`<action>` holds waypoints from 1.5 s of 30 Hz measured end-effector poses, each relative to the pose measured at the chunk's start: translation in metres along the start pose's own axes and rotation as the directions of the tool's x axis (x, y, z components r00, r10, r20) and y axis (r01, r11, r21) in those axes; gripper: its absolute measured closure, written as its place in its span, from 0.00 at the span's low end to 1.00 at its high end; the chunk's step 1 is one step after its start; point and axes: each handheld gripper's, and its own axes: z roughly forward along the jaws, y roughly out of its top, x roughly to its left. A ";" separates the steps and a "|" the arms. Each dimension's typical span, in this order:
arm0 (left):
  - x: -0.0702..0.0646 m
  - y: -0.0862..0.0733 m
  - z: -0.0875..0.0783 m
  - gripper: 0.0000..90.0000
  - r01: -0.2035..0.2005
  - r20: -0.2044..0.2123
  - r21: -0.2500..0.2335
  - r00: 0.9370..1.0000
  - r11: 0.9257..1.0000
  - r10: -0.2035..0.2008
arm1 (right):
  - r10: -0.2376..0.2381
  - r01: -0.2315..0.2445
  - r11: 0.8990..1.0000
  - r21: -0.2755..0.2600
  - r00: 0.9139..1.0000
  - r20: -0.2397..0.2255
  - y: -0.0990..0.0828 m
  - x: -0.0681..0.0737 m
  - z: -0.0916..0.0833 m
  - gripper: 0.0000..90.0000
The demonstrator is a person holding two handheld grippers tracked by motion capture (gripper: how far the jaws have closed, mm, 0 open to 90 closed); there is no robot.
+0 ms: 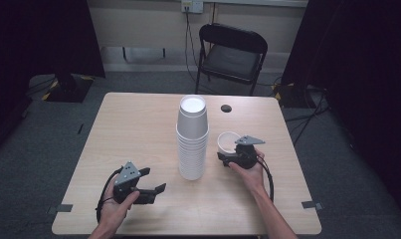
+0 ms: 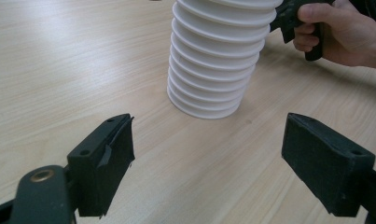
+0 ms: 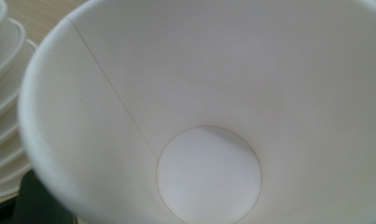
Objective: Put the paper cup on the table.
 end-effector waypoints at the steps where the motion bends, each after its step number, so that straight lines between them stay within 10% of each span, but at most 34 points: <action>1: 0.000 0.000 0.000 0.19 -0.001 0.003 -0.001 1.000 1.000 0.001 | -0.001 0.001 1.000 0.001 1.000 0.001 0.000 0.000 0.000 0.19; 19: 0.003 0.001 -0.001 0.18 0.006 -0.005 -0.011 1.000 1.000 -0.006 | 0.008 -0.006 0.997 0.080 1.000 -0.020 -0.012 -0.006 -0.016 0.16; 45: 0.021 -0.001 -0.003 0.19 0.040 -0.079 -0.025 0.996 0.999 -0.042 | 0.069 -0.069 0.997 -0.033 0.998 0.010 -0.019 0.009 -0.103 0.16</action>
